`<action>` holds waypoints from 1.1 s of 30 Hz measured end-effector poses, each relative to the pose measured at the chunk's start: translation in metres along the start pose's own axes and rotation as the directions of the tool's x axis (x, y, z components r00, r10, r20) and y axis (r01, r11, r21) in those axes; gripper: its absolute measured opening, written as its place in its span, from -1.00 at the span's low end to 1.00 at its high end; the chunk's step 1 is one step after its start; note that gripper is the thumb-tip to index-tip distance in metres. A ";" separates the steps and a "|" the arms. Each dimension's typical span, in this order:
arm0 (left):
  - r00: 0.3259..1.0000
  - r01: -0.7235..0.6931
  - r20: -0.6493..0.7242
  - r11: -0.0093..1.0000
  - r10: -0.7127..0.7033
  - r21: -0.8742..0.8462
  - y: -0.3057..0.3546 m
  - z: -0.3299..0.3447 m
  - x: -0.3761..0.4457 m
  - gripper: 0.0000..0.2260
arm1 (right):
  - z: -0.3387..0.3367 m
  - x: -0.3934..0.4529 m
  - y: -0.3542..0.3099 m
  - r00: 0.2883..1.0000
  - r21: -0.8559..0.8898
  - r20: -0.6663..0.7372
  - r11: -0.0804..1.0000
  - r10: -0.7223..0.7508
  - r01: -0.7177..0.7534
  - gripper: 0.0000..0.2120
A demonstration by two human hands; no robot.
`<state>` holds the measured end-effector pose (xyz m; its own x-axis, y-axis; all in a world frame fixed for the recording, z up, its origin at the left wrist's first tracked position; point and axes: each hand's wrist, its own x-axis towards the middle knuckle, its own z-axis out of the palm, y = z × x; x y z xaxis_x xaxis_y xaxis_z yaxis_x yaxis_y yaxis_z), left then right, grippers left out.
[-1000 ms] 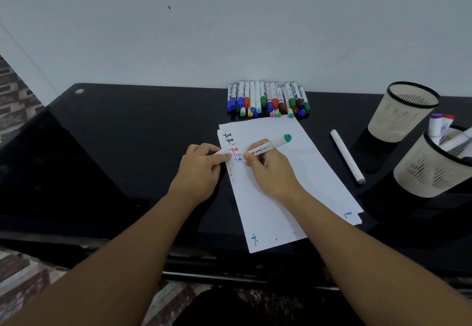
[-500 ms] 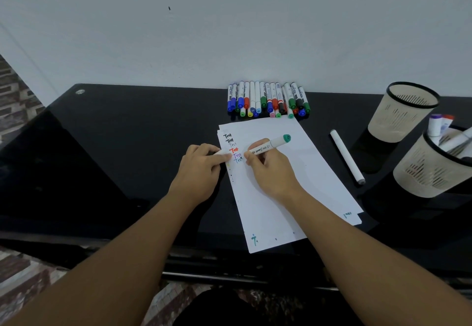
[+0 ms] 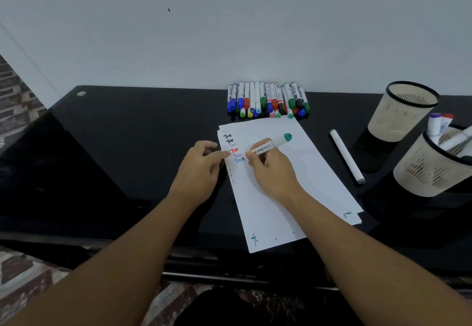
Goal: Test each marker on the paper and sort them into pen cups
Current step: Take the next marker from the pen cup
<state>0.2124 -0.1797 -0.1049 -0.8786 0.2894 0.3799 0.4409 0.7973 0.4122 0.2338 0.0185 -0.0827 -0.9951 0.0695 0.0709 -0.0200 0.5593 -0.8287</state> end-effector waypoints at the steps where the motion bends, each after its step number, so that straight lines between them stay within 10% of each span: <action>1: 1.000 0.019 -0.014 0.999 -0.019 -0.037 0.001 -0.002 -0.001 -0.69 | 0.000 0.000 0.000 1.000 0.029 -0.014 1.000 0.001 0.000 -0.91; 6: 0.982 0.189 -0.007 0.981 -0.189 0.036 0.002 0.000 0.004 -0.59 | -0.004 -0.003 0.003 0.997 0.308 -0.070 0.950 -0.038 0.058 -0.88; 14: 0.993 0.111 -0.054 0.993 -0.109 0.044 -0.004 0.006 0.002 -0.80 | -0.011 -0.004 0.001 0.992 0.221 0.117 0.975 -0.049 0.022 -0.45; 22: 0.993 0.100 -0.052 0.994 -0.103 -0.052 -0.001 0.000 0.001 -0.82 | -0.036 0.003 -0.020 0.996 0.516 0.070 0.853 0.052 -0.081 -0.77; 26: 0.992 0.102 -0.064 0.992 -0.107 -0.068 0.000 -0.002 0.001 -0.81 | -0.047 0.009 -0.020 0.985 0.010 0.170 0.999 -0.036 0.035 -0.53; 29: 0.993 0.103 -0.058 0.993 -0.107 -0.062 0.002 -0.003 0.001 -0.82 | -0.050 0.015 -0.014 0.965 -0.464 0.240 0.861 -0.106 0.210 -0.72; 33: 0.995 0.088 -0.045 0.995 -0.089 -0.039 0.004 -0.004 0.001 -0.80 | -0.051 0.018 -0.008 0.955 -0.557 0.243 0.782 -0.168 0.279 -0.79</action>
<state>0.2142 -0.1784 -0.1002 -0.9053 0.1929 0.3784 0.3689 0.7985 0.4757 0.2208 0.0575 -0.0465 -0.9710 -0.2281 0.0719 -0.2390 0.9169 -0.3196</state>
